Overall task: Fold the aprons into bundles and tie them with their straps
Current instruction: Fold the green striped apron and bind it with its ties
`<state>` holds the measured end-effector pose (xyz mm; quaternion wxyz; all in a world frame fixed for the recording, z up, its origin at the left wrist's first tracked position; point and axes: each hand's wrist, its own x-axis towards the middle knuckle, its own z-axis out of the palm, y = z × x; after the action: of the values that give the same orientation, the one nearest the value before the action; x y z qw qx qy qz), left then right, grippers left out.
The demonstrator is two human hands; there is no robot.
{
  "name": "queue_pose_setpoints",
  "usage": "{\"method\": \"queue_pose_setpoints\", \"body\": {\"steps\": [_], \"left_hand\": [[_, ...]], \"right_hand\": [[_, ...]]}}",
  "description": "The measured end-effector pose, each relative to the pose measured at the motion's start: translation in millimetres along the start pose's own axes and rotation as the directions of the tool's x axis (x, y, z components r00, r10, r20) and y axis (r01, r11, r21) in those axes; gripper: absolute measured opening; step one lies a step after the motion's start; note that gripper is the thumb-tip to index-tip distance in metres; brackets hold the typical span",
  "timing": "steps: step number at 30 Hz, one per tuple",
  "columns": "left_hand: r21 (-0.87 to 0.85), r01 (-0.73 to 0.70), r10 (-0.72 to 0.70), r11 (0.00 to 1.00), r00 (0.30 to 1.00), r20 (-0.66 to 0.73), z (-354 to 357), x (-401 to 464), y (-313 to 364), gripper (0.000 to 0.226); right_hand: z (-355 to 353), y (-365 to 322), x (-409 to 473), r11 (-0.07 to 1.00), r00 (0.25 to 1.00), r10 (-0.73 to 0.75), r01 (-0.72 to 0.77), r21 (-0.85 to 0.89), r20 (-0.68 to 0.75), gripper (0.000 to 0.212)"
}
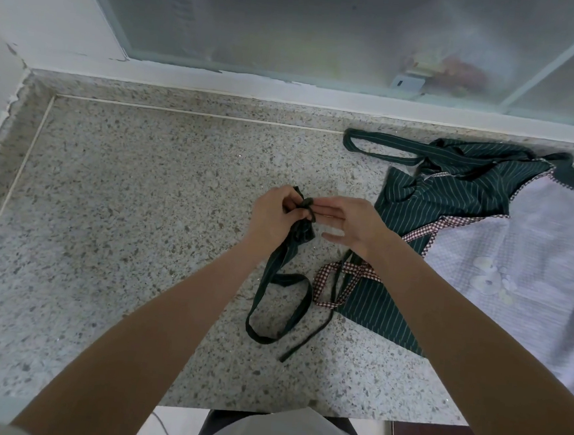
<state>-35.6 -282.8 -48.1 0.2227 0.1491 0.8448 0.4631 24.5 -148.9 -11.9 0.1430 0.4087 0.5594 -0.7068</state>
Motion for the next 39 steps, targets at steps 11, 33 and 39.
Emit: {"method": "queue_pose_setpoints", "body": {"steps": [11,33,39], "left_hand": [[-0.094,0.011,-0.005,0.995,0.998,0.060,-7.3,5.3,-9.7,0.014],[-0.266,-0.073,0.105,0.961,0.989,0.108,0.1,0.8,-14.3,0.019],[-0.377,0.022,0.036,0.926,0.989,0.145,-12.9,-2.8,-11.4,0.004]], "right_hand": [[4.2,14.0,16.1,0.977,0.978,-0.207,0.205,-0.053,-0.035,0.014],[5.6,13.6,30.8,0.690,0.914,-0.401,0.342,-0.638,0.058,0.007],[5.3,9.4,30.6,0.748,0.930,-0.367,0.301,-0.592,0.010,0.005]]}}
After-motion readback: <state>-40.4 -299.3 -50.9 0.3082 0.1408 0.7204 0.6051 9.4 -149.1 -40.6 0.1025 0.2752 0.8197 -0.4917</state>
